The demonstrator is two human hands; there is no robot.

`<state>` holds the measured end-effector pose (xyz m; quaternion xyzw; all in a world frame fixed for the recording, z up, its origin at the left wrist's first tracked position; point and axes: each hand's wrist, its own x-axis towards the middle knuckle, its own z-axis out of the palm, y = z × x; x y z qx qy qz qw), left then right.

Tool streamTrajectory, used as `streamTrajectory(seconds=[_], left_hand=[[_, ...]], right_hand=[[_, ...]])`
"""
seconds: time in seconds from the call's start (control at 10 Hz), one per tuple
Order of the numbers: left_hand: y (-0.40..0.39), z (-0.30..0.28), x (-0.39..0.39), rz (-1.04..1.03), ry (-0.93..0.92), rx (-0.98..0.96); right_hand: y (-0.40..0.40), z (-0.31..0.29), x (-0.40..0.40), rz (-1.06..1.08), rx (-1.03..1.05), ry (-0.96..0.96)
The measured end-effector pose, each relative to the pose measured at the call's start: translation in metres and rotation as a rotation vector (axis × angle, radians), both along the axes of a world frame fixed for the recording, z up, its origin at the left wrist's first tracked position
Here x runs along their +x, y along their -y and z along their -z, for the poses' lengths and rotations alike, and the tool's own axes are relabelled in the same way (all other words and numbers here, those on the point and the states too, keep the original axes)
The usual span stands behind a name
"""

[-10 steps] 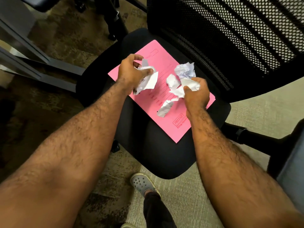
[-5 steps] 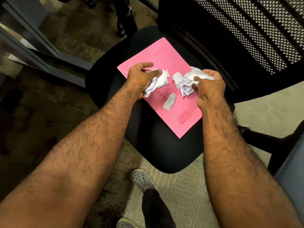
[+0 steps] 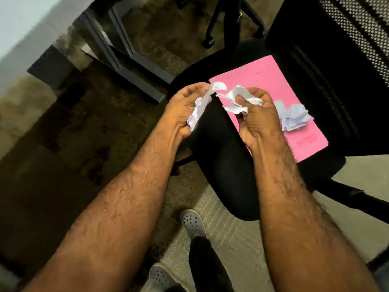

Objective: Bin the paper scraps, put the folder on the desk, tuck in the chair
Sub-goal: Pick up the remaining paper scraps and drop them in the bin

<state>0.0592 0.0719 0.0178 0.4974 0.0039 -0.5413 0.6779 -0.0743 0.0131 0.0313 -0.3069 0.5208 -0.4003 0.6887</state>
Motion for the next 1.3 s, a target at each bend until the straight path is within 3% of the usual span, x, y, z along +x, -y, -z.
streamTrajectory(seconds=[0.2, 0.3, 0.5, 0.9, 1.1, 1.2, 1.3], left_hand=[[-0.133, 0.007, 0.037, -0.259, -0.056, 0.066], [-0.192, 0.008, 0.047, -0.345, -0.025, 0.133], [-0.347, 0.005, 0.059, -0.533, -0.131, 0.272], [-0.614, 0.051, 0.036, -1.051, -0.255, 0.390], [-0.745, 0.108, 0.000, -1.253, -0.190, 0.600], [-0.811, 0.157, -0.028, -1.328, -0.148, 0.786], [-0.837, 0.185, -0.039, -1.306, -0.071, 1.030]], right_hand=[[-0.092, 0.000, 0.066, -0.325, -0.034, 0.010], [-0.140, 0.003, 0.088, -0.431, -0.004, -0.011], [-0.263, 0.015, 0.135, -0.630, 0.025, -0.057], [-0.526, 0.076, 0.177, -1.040, 0.106, -0.124], [-0.652, 0.145, 0.161, -1.419, -0.066, -0.330], [-0.716, 0.189, 0.148, -1.687, -0.239, -0.461], [-0.748, 0.219, 0.142, -1.788, -0.347, -0.516]])
